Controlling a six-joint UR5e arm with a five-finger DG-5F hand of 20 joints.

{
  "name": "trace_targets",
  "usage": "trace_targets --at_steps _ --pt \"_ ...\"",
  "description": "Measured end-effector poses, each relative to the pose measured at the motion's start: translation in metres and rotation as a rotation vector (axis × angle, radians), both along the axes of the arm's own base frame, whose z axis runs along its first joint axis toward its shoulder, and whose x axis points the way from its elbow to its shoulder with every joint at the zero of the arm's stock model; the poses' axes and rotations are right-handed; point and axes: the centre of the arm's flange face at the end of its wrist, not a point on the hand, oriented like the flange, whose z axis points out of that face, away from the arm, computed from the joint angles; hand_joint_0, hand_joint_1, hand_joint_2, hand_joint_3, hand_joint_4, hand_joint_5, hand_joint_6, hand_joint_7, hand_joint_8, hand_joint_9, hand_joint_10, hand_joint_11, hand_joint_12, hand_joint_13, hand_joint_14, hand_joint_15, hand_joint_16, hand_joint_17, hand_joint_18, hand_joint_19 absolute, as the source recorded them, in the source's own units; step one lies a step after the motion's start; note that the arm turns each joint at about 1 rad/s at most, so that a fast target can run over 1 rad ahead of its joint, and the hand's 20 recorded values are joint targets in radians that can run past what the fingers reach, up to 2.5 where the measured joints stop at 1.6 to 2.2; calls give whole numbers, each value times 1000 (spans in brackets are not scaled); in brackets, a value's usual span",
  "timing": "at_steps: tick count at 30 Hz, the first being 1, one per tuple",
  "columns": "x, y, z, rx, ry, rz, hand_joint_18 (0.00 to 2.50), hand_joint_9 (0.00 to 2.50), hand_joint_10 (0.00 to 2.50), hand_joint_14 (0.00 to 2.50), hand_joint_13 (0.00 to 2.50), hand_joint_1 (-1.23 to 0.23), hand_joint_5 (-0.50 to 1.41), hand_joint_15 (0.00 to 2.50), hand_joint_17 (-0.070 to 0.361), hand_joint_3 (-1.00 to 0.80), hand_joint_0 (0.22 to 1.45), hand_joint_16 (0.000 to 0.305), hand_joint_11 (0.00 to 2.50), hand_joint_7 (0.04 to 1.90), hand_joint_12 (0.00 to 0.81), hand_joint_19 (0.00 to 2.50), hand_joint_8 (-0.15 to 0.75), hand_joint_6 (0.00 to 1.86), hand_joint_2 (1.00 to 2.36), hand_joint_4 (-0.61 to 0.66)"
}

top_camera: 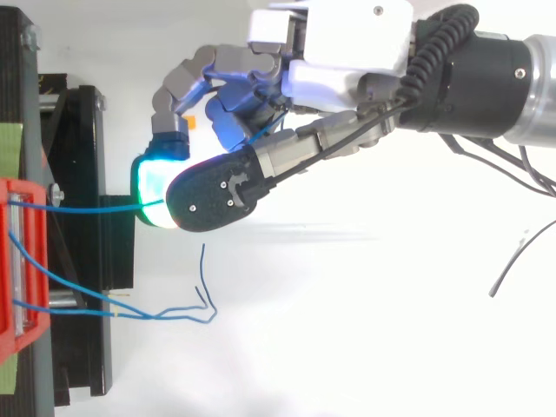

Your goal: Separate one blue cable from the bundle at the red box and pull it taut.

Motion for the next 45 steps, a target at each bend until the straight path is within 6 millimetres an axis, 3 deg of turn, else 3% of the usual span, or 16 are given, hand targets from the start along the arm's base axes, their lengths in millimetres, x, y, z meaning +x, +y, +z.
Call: trace_targets --at_steps 9,15,28,45 --pt "-1 3 -2 13 7 19 1103 705 2500 2500 868 -814 -132 1190 108 -91 678 48 1059 1011 361 1527 293 954 1012 -25" --pt "-1 5 -2 13 8 22 1092 688 2500 2500 833 -774 -141 1240 100 -237 662 45 1108 973 355 1698 280 947 1013 65" --pt "-1 6 -3 13 13 23 1116 688 2500 2500 828 -721 -146 1272 95 -335 658 42 1141 966 351 1820 274 945 1010 96" --pt "-1 6 -3 13 12 23 1122 693 2500 2500 833 -677 -145 1245 97 -383 631 43 1134 944 355 1789 275 944 1008 97"
